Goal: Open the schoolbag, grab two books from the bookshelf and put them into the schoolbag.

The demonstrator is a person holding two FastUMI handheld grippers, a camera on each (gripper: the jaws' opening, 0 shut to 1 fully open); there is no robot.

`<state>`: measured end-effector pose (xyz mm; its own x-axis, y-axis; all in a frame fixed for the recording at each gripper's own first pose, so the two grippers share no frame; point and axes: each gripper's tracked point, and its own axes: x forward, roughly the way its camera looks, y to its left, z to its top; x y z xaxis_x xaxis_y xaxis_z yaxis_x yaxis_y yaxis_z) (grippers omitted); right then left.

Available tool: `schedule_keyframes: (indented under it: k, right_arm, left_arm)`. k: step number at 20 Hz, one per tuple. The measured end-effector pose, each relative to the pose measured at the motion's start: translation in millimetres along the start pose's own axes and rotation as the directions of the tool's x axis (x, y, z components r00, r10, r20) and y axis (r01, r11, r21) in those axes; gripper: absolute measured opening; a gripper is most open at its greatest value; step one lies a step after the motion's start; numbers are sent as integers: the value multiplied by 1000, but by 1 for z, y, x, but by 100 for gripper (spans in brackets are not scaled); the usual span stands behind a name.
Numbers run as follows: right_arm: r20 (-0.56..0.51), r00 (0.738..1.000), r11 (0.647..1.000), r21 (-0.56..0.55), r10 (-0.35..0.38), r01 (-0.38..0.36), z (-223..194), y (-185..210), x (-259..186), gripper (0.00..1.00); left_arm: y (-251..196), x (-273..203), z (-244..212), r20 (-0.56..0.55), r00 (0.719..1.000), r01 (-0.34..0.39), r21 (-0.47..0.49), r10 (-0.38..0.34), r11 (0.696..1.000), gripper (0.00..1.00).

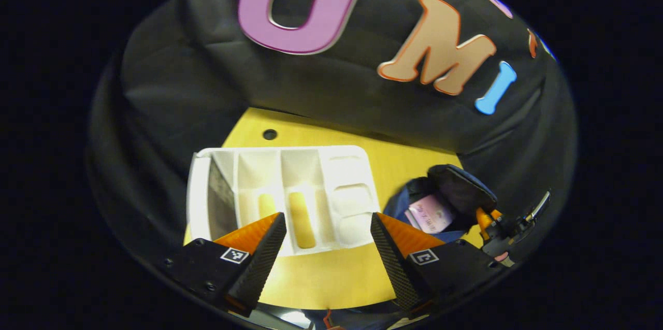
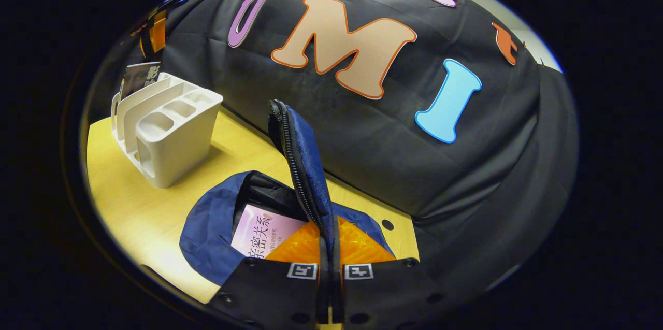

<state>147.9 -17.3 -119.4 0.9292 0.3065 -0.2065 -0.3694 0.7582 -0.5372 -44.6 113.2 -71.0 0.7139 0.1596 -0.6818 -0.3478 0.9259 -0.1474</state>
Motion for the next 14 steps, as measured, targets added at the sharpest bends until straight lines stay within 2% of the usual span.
schedule_keyframes:
  k: [4,5,7,9,10,11,14]
  right_arm:
    - [2,1000,1000,-1,1,-1,-1,0,0,5]
    - [0,1000,1000,3,1,-1,-3,0,0,5]
    - [-1,1000,1000,6,-1,1,-2,0,0,5]
    - [-2,1000,1000,4,-1,1,-2,0,0,5]
    - [-2,1000,1000,3,0,0,-3,0,0,5]
    - [-2,1000,1000,2,0,0,-3,1,0,5]
    - [-3,1000,1000,0,-4,4,-2,-1,0,5]
  left_arm:
    - [59,-11,7,-11,990,-139,-45,139,989,96]
    - [73,-10,6,-19,985,-170,-51,169,984,99]
    - [95,-8,4,-37,975,-219,-50,217,975,95]
    - [111,-5,1,-62,966,-255,-31,253,966,95]
    - [120,1,0,-72,961,-270,-21,268,963,92]
    - [122,1,-3,-90,957,-279,-16,276,960,95]
    - [120,1,-3,-126,953,-283,-33,277,959,95]
